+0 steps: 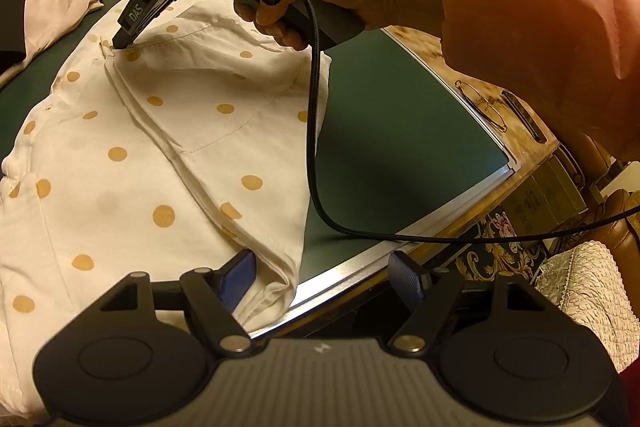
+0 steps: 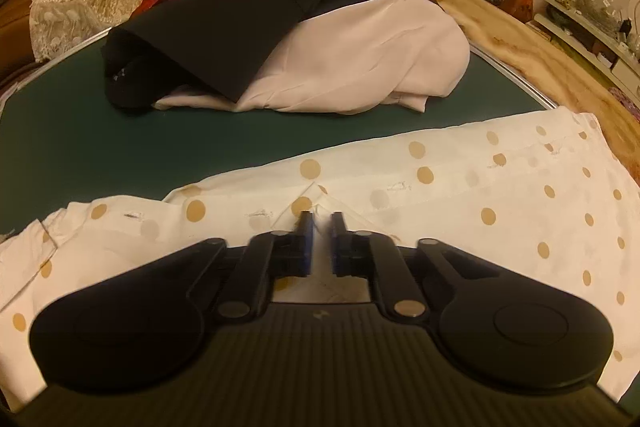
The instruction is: Fold clothes
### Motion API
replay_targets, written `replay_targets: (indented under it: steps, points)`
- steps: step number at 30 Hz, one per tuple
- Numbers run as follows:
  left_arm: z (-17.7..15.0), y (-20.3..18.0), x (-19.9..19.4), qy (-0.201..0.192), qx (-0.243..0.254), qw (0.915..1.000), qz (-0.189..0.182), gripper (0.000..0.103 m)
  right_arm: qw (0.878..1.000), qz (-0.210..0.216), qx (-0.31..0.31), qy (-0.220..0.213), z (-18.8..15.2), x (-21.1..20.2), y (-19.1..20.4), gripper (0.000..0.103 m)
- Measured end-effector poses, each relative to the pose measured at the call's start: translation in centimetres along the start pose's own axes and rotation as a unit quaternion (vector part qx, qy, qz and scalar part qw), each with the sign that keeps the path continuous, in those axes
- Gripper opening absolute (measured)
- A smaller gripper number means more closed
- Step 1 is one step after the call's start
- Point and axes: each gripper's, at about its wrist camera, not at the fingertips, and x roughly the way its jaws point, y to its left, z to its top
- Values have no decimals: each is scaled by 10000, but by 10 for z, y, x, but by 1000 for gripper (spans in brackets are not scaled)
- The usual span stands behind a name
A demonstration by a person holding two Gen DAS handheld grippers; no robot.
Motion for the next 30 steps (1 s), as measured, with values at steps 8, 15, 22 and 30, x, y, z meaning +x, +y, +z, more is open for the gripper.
replay_targets:
  steps: [8,15,22,30]
  points:
    - [-1,-1,1,-18,-19,10000,-11,77,9997,-153,-80,-153,4,-1,2,2]
    - [0,-1,2,-43,-49,10000,-25,77,9993,-165,52,-320,13,-2,-1,2]
    - [0,-1,3,-36,-87,9999,-44,77,9988,-289,376,-123,11,11,-4,9]
    - [-1,-1,-23,-222,60,9996,187,76,9901,72,1207,-708,-23,-54,-24,39]
